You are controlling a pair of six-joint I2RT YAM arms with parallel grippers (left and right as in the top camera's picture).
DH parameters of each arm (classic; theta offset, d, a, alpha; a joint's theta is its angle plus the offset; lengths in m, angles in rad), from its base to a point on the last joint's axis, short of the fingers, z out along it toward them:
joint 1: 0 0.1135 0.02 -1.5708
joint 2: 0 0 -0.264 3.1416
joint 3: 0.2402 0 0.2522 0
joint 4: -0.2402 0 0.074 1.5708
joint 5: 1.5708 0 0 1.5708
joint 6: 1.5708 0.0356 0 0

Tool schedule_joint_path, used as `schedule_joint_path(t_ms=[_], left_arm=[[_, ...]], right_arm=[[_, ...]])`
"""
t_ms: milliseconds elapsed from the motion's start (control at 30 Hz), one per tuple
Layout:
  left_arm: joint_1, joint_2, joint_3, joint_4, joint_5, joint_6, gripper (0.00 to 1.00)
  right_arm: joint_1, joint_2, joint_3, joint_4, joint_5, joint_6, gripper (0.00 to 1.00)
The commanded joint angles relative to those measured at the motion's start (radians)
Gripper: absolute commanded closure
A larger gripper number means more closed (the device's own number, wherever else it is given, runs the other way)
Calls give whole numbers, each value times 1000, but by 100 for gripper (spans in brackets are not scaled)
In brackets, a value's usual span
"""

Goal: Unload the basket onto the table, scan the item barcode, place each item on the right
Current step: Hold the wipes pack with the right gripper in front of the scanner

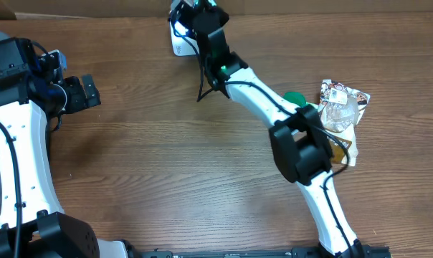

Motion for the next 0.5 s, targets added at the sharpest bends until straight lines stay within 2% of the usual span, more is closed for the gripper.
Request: schedule_joint_path(t_ms=[0,100,467], left_arm=[[-2,2,6,1,0,16,0],[-2,2,6,1,0,16,0],[-2,2,6,1,0,16,1]], right_arm=[[-3,62,14,91,12,-244,96],[-2,91,14,110,10,-299,96],[4,103,14,176,10,-324,96]])
